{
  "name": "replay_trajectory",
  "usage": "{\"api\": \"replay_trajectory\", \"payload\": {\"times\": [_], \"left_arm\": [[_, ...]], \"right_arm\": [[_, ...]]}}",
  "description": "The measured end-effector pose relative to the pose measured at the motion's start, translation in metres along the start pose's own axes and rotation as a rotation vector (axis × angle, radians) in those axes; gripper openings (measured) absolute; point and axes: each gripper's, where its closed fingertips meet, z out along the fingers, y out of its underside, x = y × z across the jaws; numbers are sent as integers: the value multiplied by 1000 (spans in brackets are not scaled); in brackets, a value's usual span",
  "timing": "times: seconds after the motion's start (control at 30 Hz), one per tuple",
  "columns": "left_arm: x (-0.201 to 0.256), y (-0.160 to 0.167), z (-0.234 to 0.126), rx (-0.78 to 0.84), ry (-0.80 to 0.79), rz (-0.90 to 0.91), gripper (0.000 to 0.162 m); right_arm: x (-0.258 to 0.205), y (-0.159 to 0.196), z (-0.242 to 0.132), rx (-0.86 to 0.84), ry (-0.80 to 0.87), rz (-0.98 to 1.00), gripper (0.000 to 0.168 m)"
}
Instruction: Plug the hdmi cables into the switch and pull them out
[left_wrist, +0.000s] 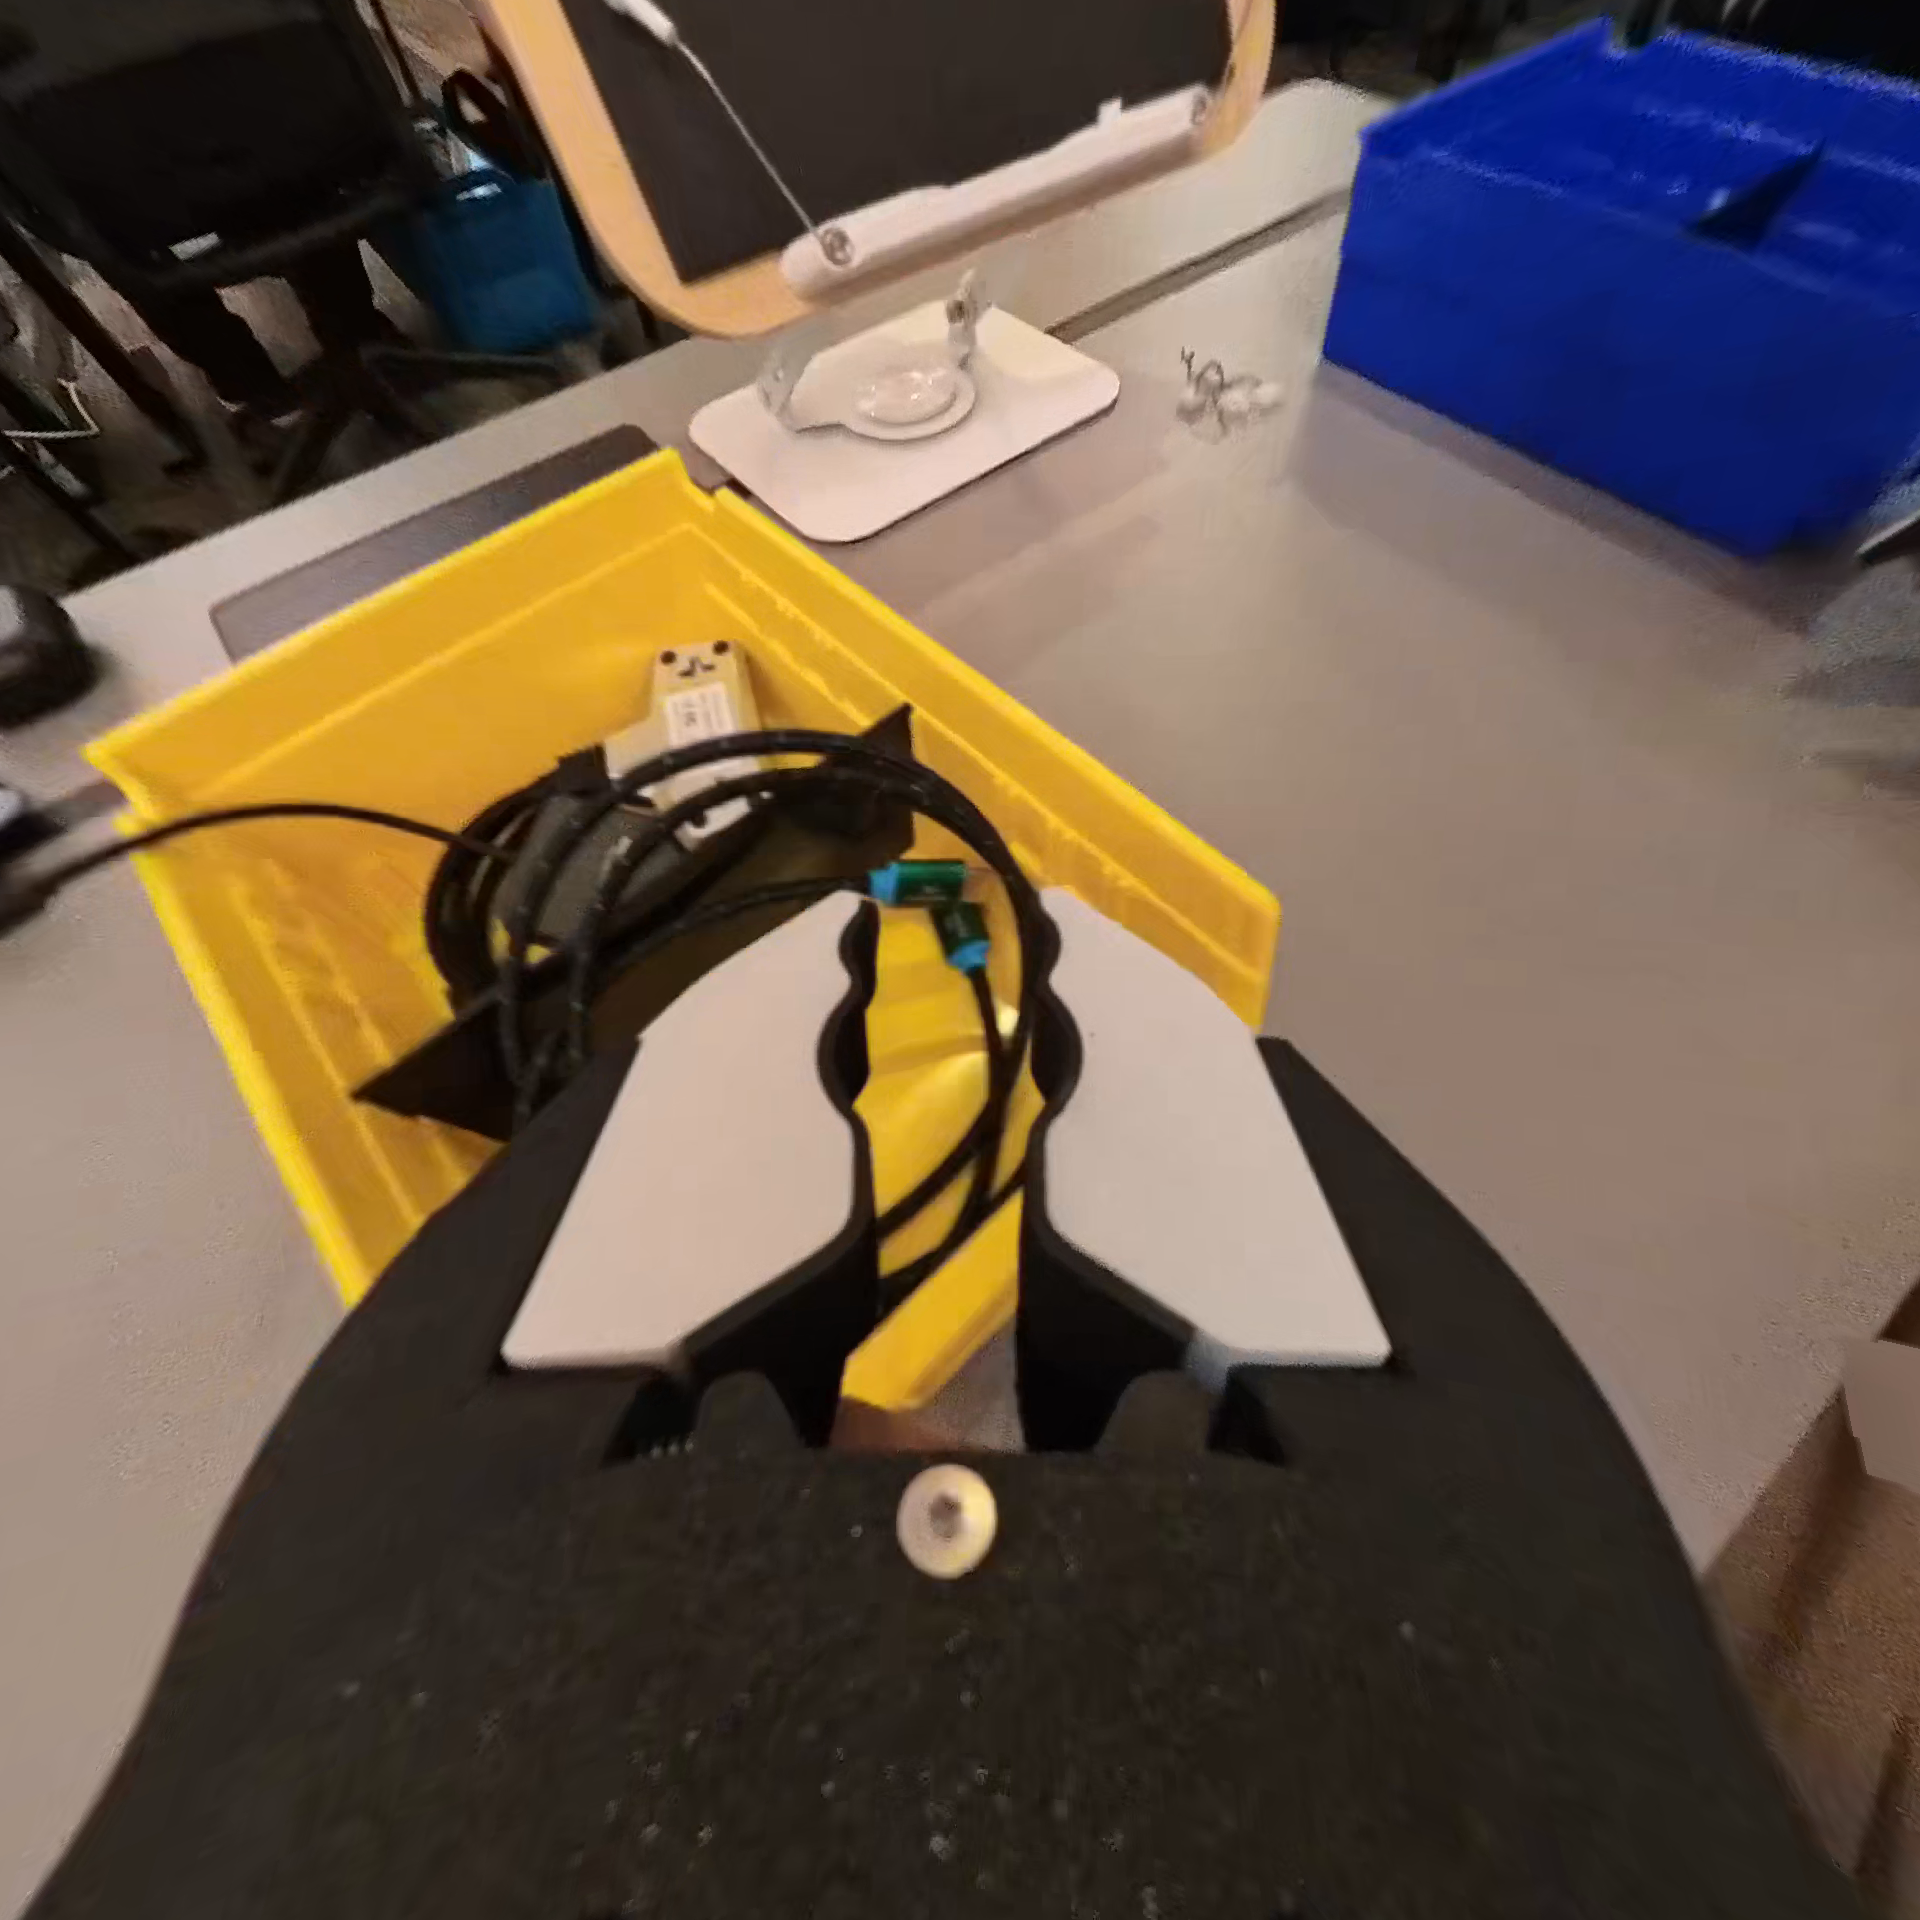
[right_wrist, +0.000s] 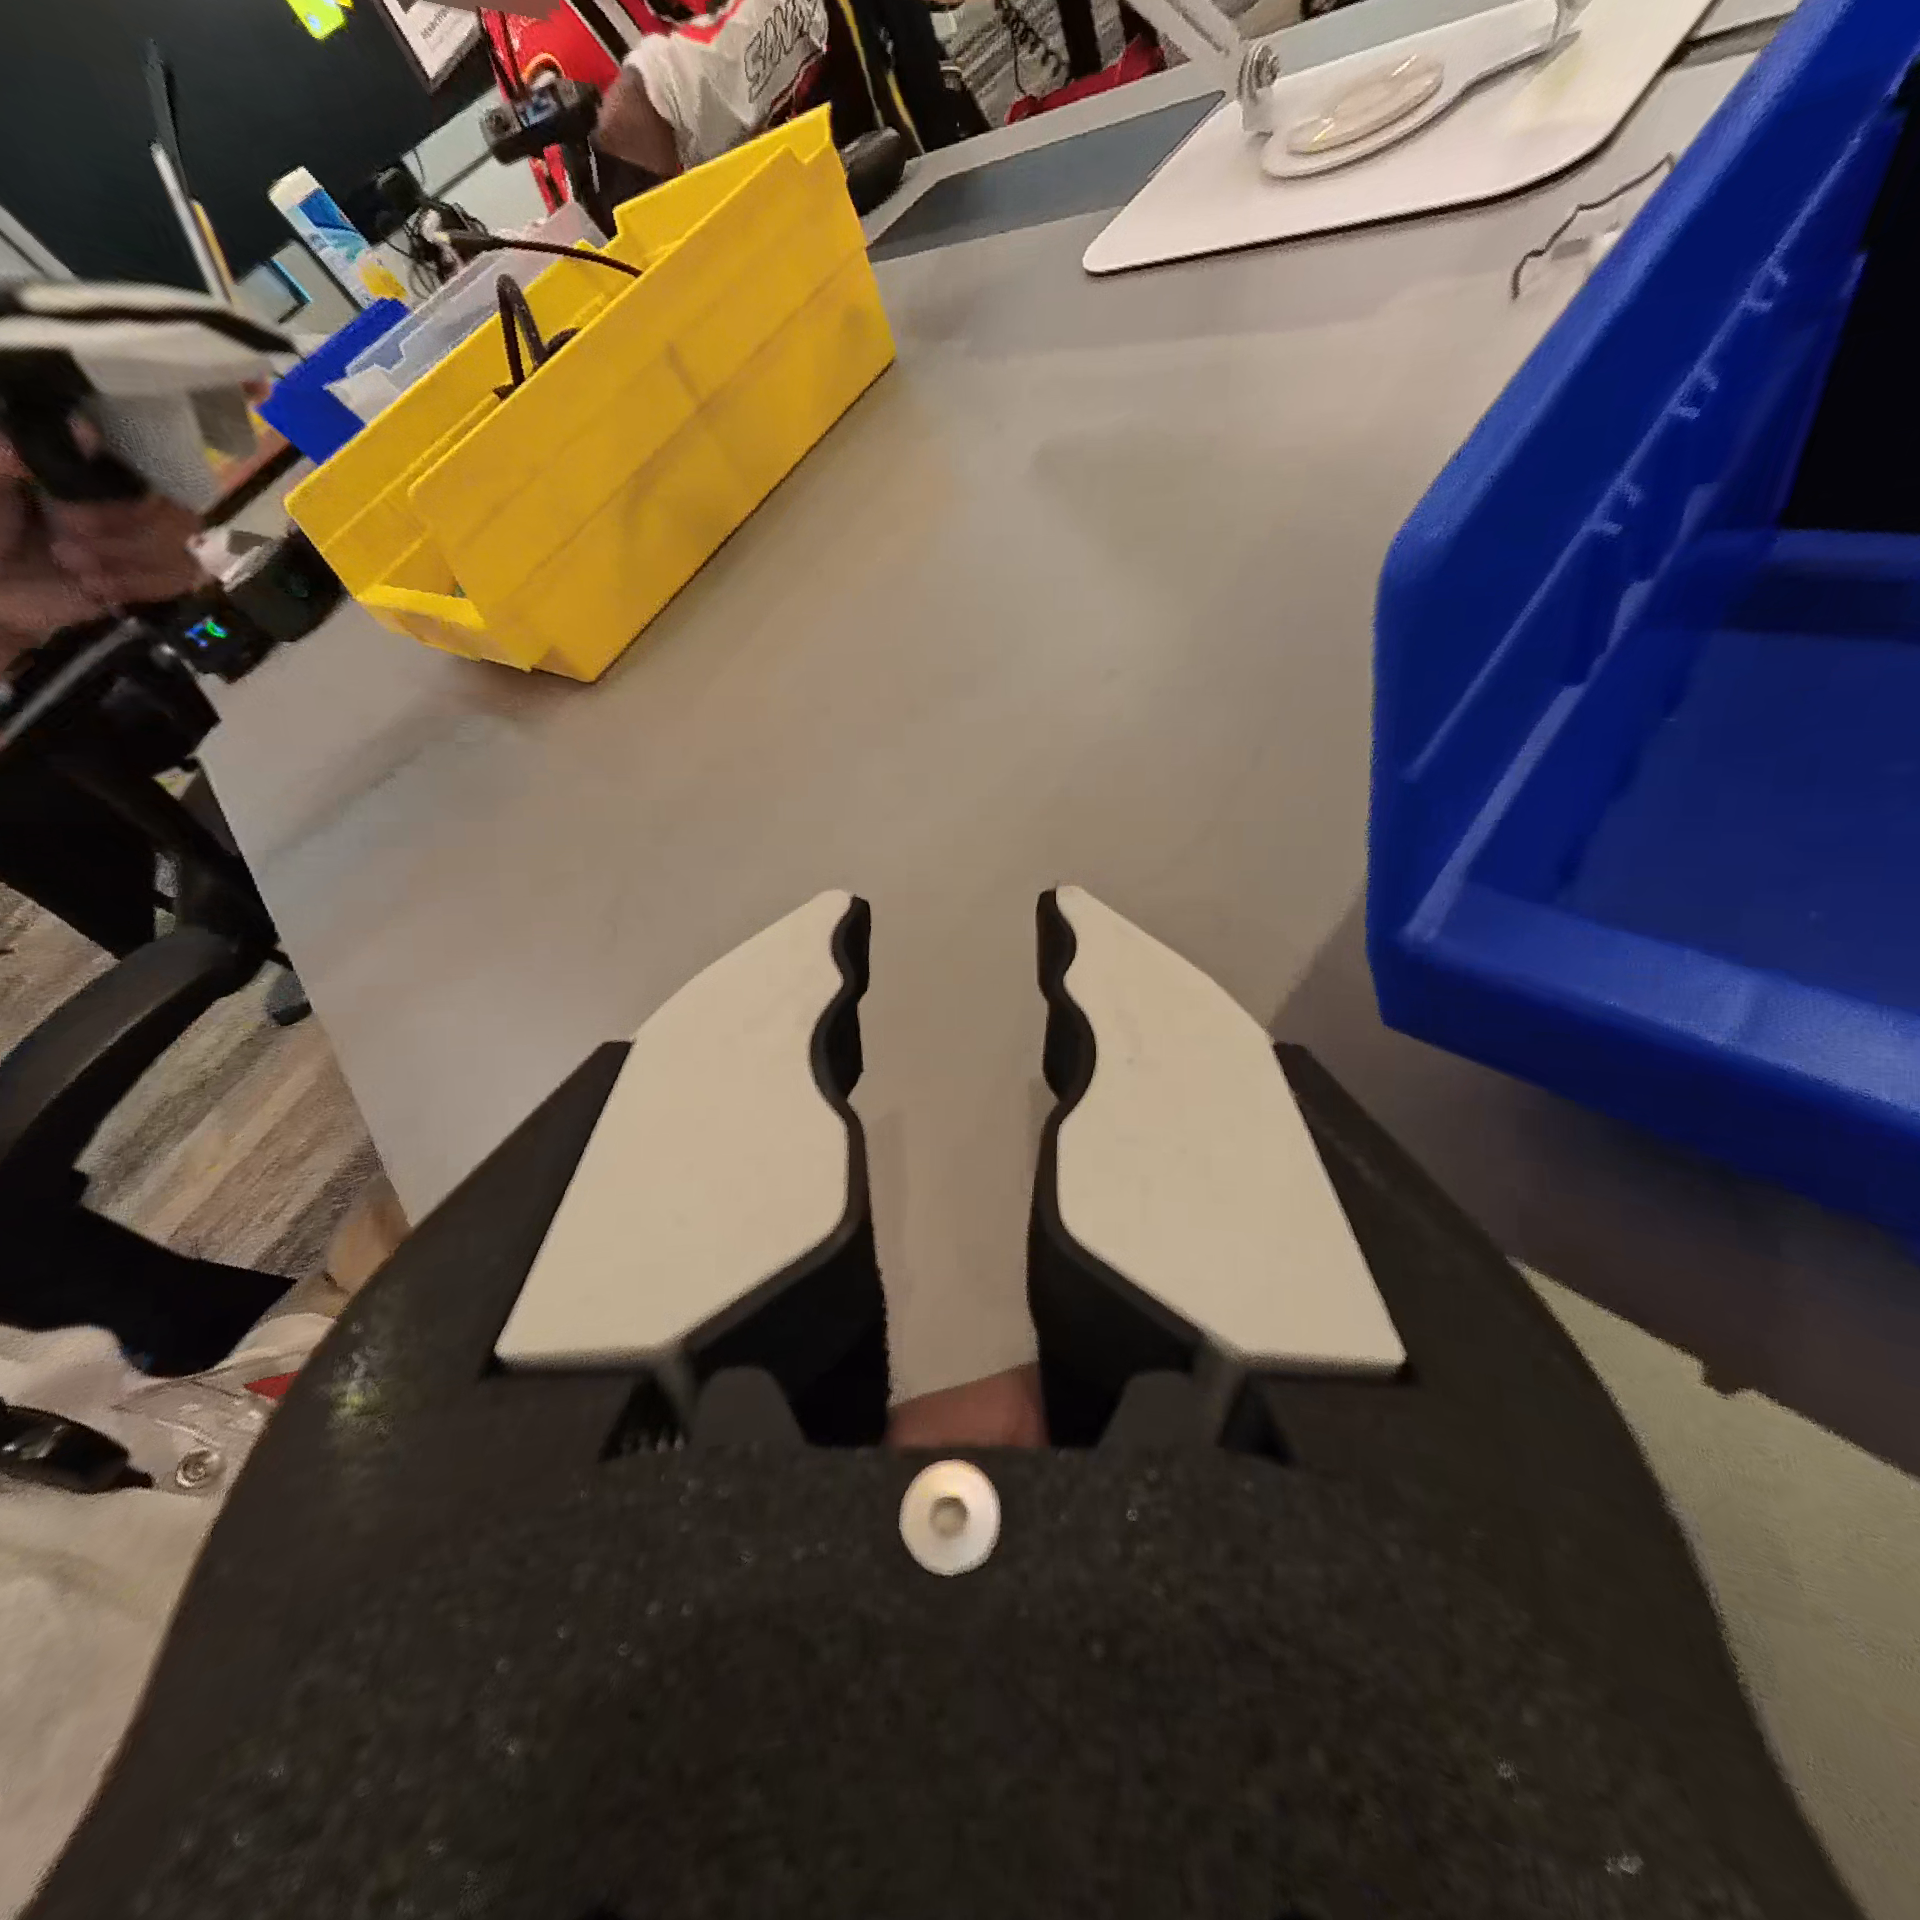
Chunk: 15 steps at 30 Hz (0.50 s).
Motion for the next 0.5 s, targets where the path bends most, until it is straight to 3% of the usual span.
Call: {"api": "replay_trajectory", "payload": {"times": [0.23, 0.37, 0.5], "left_arm": [[-121, -21, 69, -480, -52, 522, 27], [-167, 6, 109, -767, -1, 838, 31], [-185, 46, 135, -929, 146, 1169, 30]], "right_arm": [[1, -3, 5, 1, -37, 50, 30], [1, 0, 9, -28, -46, 61, 30], [3, -1, 7, -18, -55, 83, 30]]}}
